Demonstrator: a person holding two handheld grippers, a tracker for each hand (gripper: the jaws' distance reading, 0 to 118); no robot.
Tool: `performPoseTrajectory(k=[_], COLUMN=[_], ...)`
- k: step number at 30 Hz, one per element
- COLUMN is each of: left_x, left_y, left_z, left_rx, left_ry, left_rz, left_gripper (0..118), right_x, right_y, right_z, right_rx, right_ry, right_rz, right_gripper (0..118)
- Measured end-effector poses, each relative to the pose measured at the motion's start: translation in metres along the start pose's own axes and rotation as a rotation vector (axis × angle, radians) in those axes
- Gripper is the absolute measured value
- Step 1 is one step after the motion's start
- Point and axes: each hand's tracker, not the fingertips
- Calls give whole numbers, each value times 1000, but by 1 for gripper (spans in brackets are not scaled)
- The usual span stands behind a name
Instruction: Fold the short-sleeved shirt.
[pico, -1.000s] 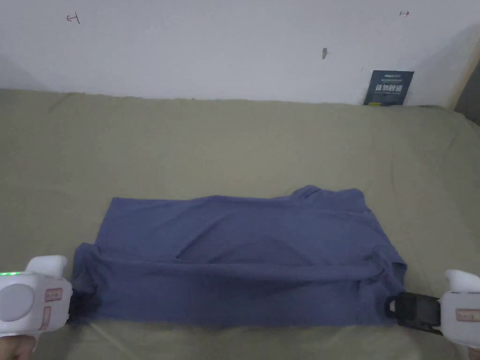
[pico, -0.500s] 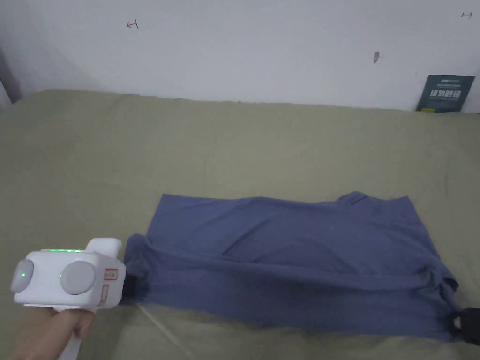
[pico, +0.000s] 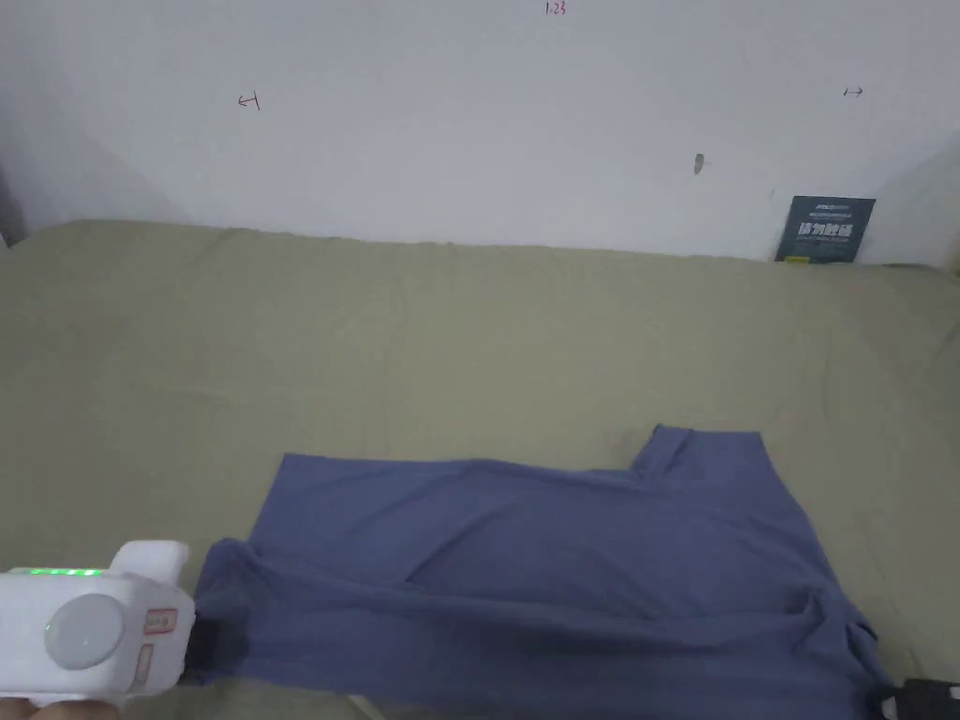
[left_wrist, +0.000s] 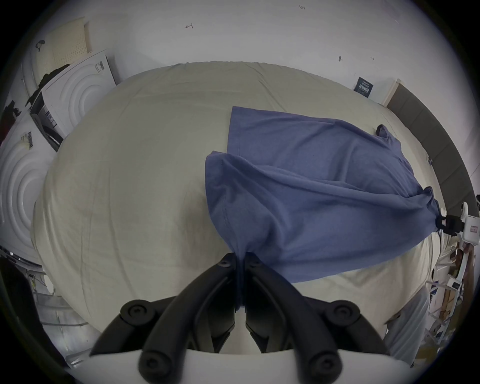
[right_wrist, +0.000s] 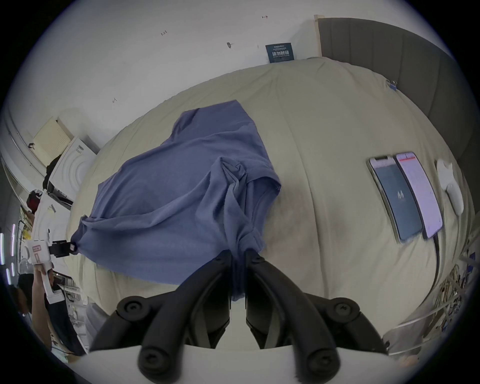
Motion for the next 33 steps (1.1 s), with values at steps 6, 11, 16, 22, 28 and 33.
performPoseTrajectory(k=[6, 11, 16, 22, 28, 33], left_x=[-13, -11, -11, -30, -18, 4], left_y=[-53, -70, -70, -56, 11, 84], left_z=[26, 24, 24, 39, 34, -25], left_rx=[1, -15, 15, 64, 125, 113], left_ry=[-20, -53, -73, 36, -33, -12], left_rz=[27, 83, 124, 166, 118, 47], left_gripper=[3, 3, 41, 118, 10, 5], right_x=[4, 14, 10, 16, -7, -36], right_y=[-50, -49, -41, -22, 29, 64], right_z=[25, 17, 16, 39, 30, 6], right_rx=[-32, -30, -70, -46, 89, 99], right_ry=[8, 13, -56, -93, -145, -170], right_rz=[-17, -34, -11, -7, -24, -49], right_gripper=[11, 11, 76, 117, 5, 1])
